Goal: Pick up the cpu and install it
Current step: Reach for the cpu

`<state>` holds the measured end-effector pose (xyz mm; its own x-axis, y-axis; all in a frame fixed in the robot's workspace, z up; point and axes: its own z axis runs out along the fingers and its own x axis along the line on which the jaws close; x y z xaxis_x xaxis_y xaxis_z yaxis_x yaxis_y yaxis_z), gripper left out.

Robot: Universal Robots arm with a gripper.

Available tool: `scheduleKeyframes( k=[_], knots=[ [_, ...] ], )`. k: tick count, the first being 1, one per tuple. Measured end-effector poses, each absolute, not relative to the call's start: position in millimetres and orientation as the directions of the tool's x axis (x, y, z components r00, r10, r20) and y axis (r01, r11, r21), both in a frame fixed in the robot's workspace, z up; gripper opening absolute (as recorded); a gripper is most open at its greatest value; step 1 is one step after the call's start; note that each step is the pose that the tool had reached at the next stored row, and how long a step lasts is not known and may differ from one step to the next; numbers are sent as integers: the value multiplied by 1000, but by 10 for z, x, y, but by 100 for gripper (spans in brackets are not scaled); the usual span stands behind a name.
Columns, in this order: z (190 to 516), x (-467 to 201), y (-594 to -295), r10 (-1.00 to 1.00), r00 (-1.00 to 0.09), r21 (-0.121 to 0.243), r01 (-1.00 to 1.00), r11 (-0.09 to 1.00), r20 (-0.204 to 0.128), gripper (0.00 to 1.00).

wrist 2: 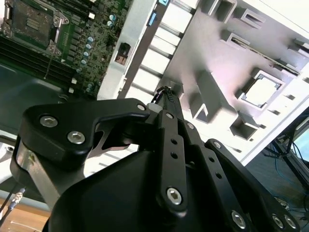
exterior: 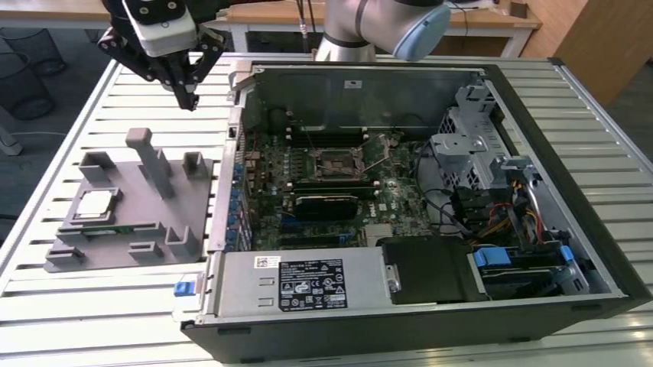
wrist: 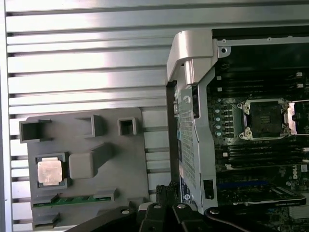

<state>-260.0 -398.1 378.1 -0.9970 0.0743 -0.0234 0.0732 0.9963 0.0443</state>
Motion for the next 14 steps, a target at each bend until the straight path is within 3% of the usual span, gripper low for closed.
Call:
scheduleKeyframes(
  k=[14],
  knots=[
    [3749,-2786,-3980,74,-997,44,73,996,-22,11]
  ],
)
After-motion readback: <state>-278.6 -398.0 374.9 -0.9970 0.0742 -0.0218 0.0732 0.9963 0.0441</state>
